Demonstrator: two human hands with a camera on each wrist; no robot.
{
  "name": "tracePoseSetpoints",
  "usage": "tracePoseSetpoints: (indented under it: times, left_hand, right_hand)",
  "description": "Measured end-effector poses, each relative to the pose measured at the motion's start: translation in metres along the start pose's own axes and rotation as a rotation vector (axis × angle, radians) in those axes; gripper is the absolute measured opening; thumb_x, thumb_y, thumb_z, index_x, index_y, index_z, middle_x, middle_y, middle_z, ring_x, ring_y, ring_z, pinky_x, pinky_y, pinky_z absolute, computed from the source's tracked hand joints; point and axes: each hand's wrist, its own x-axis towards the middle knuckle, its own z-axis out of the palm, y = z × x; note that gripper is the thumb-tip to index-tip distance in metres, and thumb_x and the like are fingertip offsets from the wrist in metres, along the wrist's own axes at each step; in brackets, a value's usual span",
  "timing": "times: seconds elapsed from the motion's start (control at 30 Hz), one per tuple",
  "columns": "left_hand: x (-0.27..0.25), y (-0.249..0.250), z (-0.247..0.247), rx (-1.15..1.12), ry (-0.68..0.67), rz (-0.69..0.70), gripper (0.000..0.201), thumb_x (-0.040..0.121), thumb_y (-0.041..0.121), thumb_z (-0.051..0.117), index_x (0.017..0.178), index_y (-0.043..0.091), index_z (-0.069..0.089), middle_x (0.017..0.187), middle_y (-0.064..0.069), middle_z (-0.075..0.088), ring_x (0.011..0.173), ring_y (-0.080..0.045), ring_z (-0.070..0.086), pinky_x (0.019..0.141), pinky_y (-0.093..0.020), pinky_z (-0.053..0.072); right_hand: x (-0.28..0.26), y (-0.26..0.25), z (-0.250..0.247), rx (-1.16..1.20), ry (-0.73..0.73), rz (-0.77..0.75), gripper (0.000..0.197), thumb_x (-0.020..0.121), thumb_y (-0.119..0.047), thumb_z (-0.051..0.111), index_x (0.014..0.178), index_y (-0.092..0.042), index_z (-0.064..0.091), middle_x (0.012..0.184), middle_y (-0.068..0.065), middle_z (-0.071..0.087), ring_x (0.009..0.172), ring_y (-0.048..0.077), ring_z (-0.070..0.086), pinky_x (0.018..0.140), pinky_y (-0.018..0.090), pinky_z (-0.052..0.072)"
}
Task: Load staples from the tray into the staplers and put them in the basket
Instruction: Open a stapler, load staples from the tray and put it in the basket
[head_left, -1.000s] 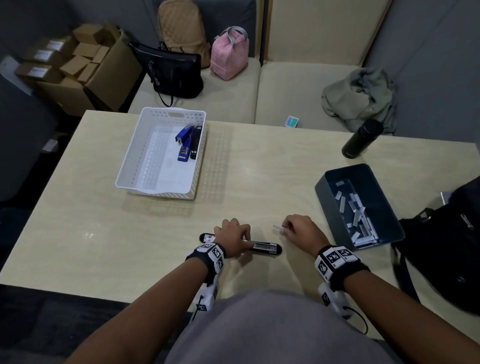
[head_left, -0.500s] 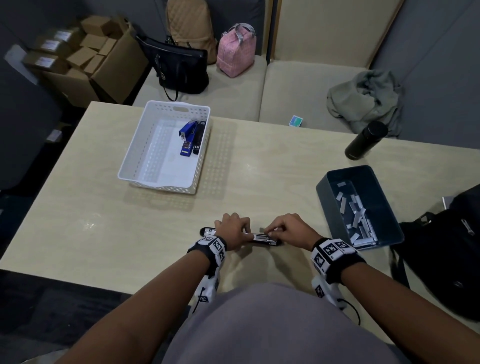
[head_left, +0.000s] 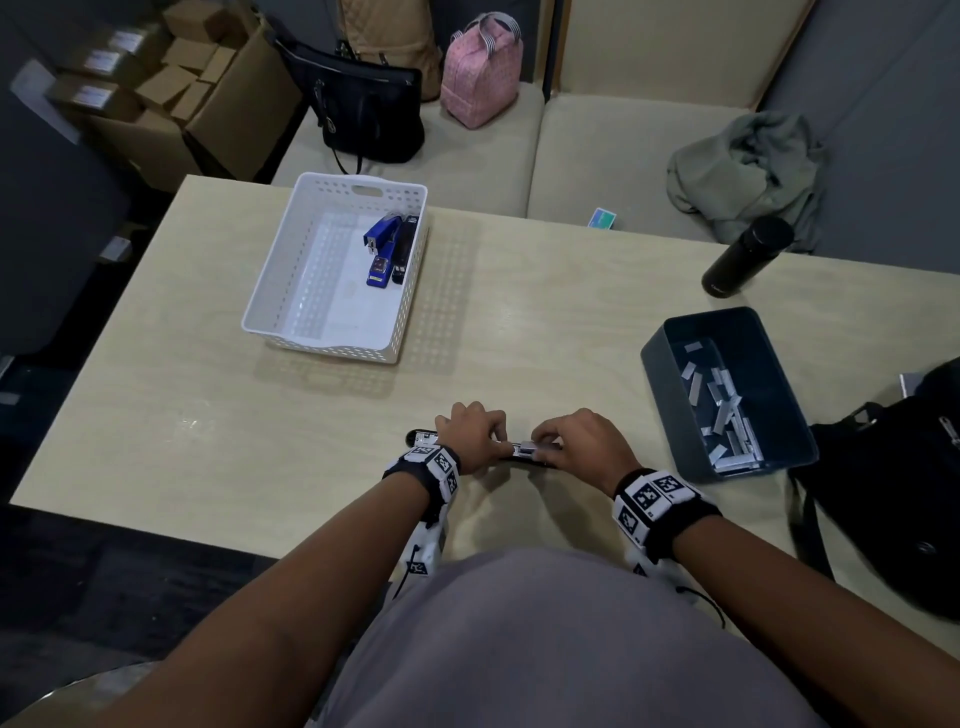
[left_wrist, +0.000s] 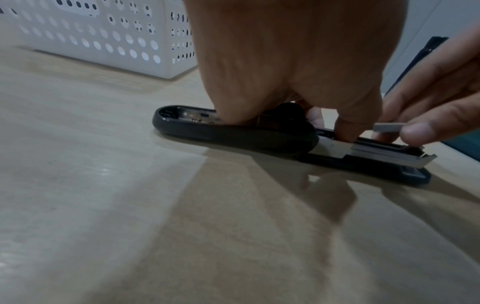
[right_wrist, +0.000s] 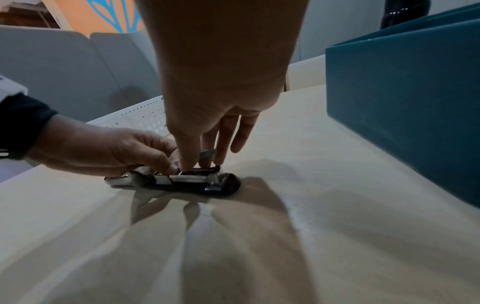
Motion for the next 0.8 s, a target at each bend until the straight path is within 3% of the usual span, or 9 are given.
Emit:
tracePoseSetpoints:
  times: [0.13, 0.5, 0.8]
  left_hand:
    - [0.0, -0.001, 0.0, -0.001, -0.008, 0.001, 0.02, 0.079, 0.043, 0.068, 0.085, 0.025, 0.064, 0.104, -0.004, 0.055, 0.107, -0.027, 0.045, 0.087, -0.042, 0.032]
    - [0.001, -0.002, 0.001, 0.001, -0.014, 0.016, 0.023, 0.08, 0.046, 0.067, 0.086, 0.024, 0.063, 0.106, -0.004, 0.055, 0.108, -0.027, 0.044, 0.087, -0.041, 0.03]
    - [0.001, -0.002, 0.002, 0.0, -0.004, 0.015, 0.019, 0.079, 0.042, 0.067, 0.085, 0.024, 0.064, 0.105, -0.004, 0.055, 0.107, -0.027, 0.045, 0.085, -0.04, 0.03]
  right_hand:
    - [-0.002, -0.005, 0.004, -0.093, 0.001, -0.005, 0.018, 0.078, -0.034, 0.067, 0.093, -0.028, 0.073, 0.083, 0.003, 0.073, 0.079, 0.026, 0.066, 0.066, 0.035, 0.052]
    - [0.001, -0.008, 0.012, -0.163, 0.021, -0.024, 0.02, 0.079, -0.038, 0.062, 0.09, -0.025, 0.073, 0.079, 0.002, 0.072, 0.077, 0.027, 0.066, 0.061, 0.031, 0.044]
    - [-0.001, -0.008, 0.012, -0.136, -0.046, -0.017, 0.018, 0.08, -0.026, 0.064, 0.096, -0.02, 0.068, 0.094, 0.003, 0.068, 0.089, 0.027, 0.062, 0.071, 0.037, 0.049]
